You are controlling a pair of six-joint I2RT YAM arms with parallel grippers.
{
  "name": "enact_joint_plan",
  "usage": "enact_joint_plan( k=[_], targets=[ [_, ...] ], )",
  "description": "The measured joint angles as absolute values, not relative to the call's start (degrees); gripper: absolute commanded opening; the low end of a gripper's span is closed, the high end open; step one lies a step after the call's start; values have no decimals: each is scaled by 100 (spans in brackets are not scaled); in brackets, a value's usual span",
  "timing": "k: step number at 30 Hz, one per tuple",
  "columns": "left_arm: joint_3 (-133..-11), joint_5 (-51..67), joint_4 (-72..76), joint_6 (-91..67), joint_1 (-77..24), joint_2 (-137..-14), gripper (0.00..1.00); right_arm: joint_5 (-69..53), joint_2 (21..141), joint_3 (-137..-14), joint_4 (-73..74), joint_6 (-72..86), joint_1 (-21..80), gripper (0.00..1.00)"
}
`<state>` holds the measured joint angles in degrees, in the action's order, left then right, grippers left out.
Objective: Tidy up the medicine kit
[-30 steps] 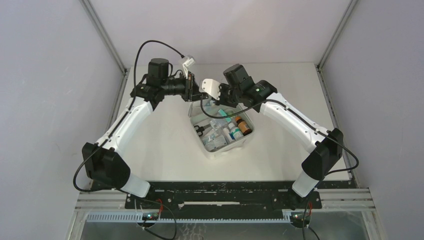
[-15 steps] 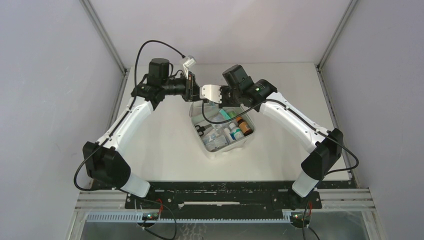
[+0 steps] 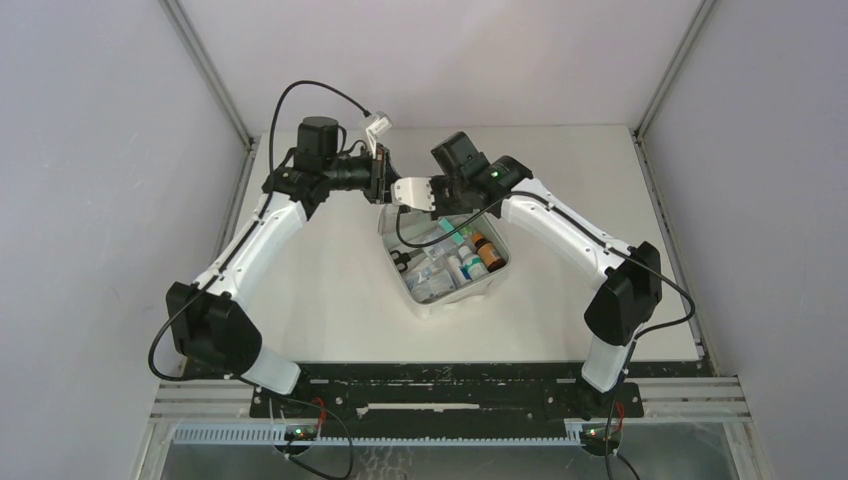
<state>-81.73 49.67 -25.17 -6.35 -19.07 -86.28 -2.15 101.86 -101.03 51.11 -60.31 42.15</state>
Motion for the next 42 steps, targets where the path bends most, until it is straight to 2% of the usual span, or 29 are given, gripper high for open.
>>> enact_joint_plan(
  k=[7,17,25,30,38,42],
  targets=[
    [-8173,4960,-2451,-631,-1905,-8628,0,-276,10191,-10158,5146,-5937,4202,42],
    [-8173,4974,-2451,-626,-1911,-8628,0,-1009,9933,-10186,5336,-5594,3929,50],
    [-8173,4974,-2521,-445,-1918,-8615,2,-1855,9216,-10184,5443,-5089,3236,54],
    [-8173,5002,-2722,-102,-1938,-8525,28,-2394,8484,-9922,5376,-4737,2707,56],
    [-8152,5260,-4106,1568,-2353,-8040,81,-2893,7266,-8405,5015,-4088,1826,63],
    [-8077,5266,-5019,2521,-2696,-7749,93,-2987,6879,-7712,4853,-3776,1592,66]
  ],
)
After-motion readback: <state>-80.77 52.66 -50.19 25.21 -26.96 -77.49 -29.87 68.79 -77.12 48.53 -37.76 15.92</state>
